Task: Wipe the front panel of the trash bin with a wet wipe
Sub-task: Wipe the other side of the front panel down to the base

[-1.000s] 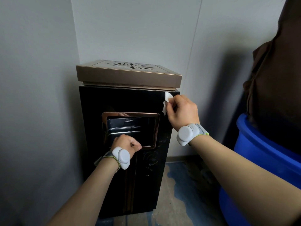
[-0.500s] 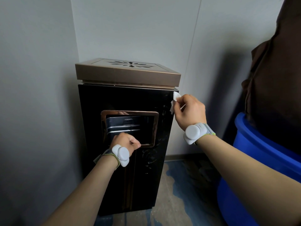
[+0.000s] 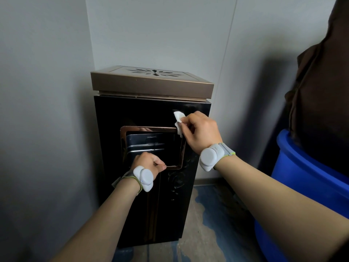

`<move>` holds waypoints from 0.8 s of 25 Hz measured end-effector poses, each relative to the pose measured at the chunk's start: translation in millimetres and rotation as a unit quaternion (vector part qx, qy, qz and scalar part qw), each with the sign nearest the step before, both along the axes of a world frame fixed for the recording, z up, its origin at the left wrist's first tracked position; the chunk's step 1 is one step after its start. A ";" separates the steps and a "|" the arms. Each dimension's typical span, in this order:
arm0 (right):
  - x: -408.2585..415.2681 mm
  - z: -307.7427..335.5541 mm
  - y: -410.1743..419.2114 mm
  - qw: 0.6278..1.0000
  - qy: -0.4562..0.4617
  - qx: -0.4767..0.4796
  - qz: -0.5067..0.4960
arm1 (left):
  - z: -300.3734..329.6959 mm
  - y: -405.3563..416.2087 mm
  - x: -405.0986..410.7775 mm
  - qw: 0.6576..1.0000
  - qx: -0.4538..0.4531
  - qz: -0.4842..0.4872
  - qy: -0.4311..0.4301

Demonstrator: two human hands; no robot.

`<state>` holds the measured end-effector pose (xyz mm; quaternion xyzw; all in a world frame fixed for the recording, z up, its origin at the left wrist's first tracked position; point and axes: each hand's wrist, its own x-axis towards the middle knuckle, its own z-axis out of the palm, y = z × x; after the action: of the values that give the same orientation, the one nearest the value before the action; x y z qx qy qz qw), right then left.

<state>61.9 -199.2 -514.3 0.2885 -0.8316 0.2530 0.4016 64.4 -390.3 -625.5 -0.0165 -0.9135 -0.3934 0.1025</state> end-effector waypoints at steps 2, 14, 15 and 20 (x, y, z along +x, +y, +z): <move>-3.3 0.1 -3.7 1.000 -0.002 -0.002 -0.010 | -0.3 -0.3 -1.6 1.000 0.001 0.000 -0.003; -8.7 -7.0 6.1 0.999 -0.007 -0.003 -0.032 | -0.5 -1.5 -0.5 1.000 0.000 -0.002 -0.002; -8.8 -7.3 7.0 0.999 -0.007 -0.002 -0.033 | -0.1 -1.2 -0.3 1.000 0.000 -0.002 -0.003; -8.5 -9.6 14.0 0.999 -0.017 -0.002 -0.043 | 0.3 -0.9 0.8 1.000 -0.012 -0.002 0.002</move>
<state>53.4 -185.3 -523.9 0.2475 -0.8493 0.2427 0.3982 65.3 -391.2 -625.2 -0.0207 -0.9177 -0.3830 0.1035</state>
